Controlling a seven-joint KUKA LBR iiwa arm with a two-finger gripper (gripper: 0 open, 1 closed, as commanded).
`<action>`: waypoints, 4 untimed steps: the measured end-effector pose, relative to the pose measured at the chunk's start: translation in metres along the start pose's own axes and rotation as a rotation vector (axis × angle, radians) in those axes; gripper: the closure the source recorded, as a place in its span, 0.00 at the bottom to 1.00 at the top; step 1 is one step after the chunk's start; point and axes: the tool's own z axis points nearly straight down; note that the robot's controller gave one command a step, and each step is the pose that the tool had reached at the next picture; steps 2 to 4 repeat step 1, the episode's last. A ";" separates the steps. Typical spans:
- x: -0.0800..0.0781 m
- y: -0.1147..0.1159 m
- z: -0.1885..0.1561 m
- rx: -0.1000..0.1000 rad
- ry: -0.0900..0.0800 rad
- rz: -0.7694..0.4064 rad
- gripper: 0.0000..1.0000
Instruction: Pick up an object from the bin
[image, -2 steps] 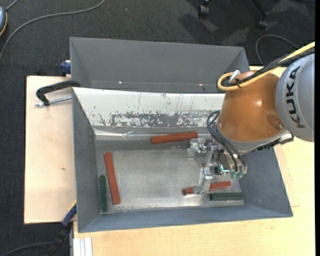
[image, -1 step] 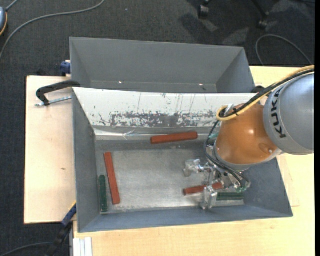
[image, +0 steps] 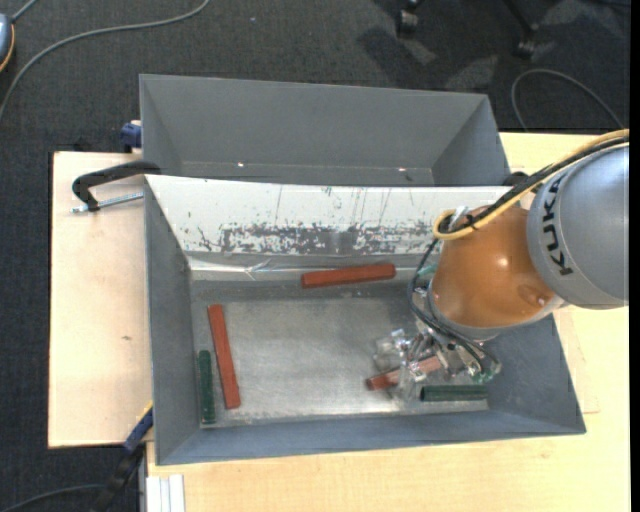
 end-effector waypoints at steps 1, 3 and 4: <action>-0.016 -0.016 -0.134 0.006 -0.014 0.014 1.00; -0.016 -0.016 -0.134 0.006 -0.014 0.014 1.00; -0.016 -0.016 -0.134 0.006 -0.014 0.014 1.00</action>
Offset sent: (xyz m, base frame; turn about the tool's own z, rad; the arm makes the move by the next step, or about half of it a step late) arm 0.0169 -0.0099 0.1284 0.0123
